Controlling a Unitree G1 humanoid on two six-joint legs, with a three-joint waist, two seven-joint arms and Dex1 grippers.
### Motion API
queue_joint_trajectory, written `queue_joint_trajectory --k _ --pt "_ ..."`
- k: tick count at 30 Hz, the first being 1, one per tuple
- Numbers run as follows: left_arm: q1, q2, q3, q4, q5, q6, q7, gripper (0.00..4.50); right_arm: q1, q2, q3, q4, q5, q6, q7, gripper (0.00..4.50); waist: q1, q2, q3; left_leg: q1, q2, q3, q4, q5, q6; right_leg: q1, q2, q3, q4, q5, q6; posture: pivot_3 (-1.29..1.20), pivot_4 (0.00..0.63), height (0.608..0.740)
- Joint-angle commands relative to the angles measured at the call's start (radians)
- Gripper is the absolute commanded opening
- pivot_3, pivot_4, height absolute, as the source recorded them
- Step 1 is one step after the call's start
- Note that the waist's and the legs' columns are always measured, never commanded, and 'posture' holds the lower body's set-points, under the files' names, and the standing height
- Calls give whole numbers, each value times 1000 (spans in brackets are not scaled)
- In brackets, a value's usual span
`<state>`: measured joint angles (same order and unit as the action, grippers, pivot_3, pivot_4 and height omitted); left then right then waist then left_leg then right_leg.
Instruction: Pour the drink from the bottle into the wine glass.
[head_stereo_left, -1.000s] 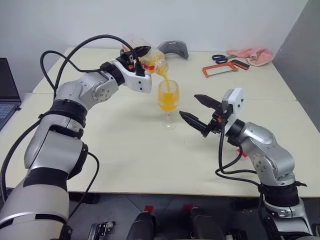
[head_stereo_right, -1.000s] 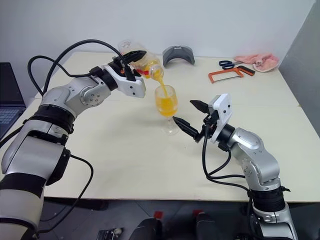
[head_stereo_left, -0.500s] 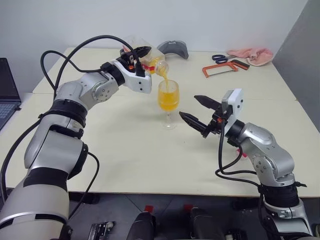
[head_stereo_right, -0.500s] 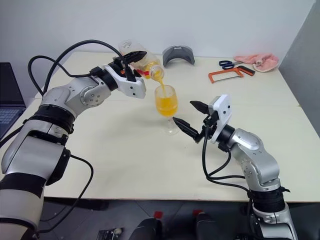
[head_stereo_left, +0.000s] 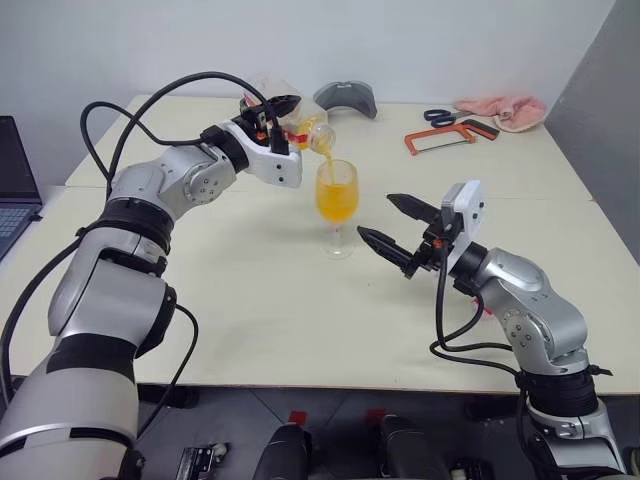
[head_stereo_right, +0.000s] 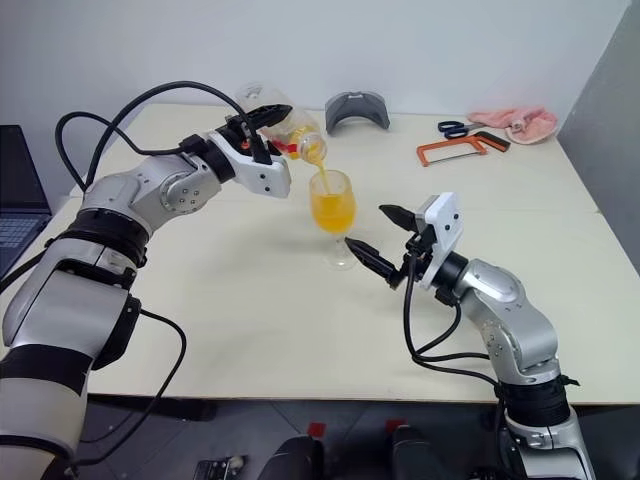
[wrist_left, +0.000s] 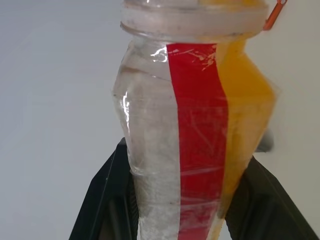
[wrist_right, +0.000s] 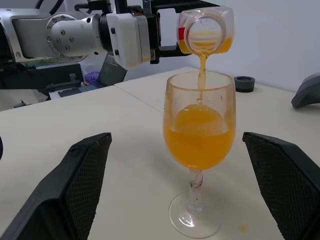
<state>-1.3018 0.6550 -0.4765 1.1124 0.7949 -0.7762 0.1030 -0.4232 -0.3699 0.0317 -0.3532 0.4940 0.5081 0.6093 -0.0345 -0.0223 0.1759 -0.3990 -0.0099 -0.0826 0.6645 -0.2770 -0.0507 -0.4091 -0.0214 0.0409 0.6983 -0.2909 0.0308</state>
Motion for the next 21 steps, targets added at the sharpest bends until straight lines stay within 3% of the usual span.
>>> queue_joint_trajectory --k 1,5,11,16,21 --pt "-18 -20 77 1 -116 0 -59 1734 -7 1 -11 -58 15 -11 -2 4500 0 0 0 0 0 0 0 0 0 0 0 0 0 0 0 0 150 740" --pt "0 -42 111 -15 -193 4 -138 1733 -10 0 -12 -60 16 -9 -2 4500 -1 0 0 0 0 0 0 0 0 0 0 0 0 0 0 0 150 740" --pt "65 -124 281 -46 -476 117 -381 1733 -23 -8 4 -63 -11 -24 1 4500 -4 0 0 0 1 0 1 0 -1 0 0 0 1 0 0 0 150 740" --pt "144 -157 430 -162 -689 332 -514 1733 -24 -47 42 -105 -32 -9 28 4500 -18 0 0 0 1 -1 1 1 -1 0 0 0 1 0 0 0 150 740" --pt "330 -139 583 -341 -881 592 -584 1708 -28 -80 124 -190 -31 85 26 4500 -37 1 -1 1 3 -4 0 1 -1 0 0 0 2 0 0 0 150 740"
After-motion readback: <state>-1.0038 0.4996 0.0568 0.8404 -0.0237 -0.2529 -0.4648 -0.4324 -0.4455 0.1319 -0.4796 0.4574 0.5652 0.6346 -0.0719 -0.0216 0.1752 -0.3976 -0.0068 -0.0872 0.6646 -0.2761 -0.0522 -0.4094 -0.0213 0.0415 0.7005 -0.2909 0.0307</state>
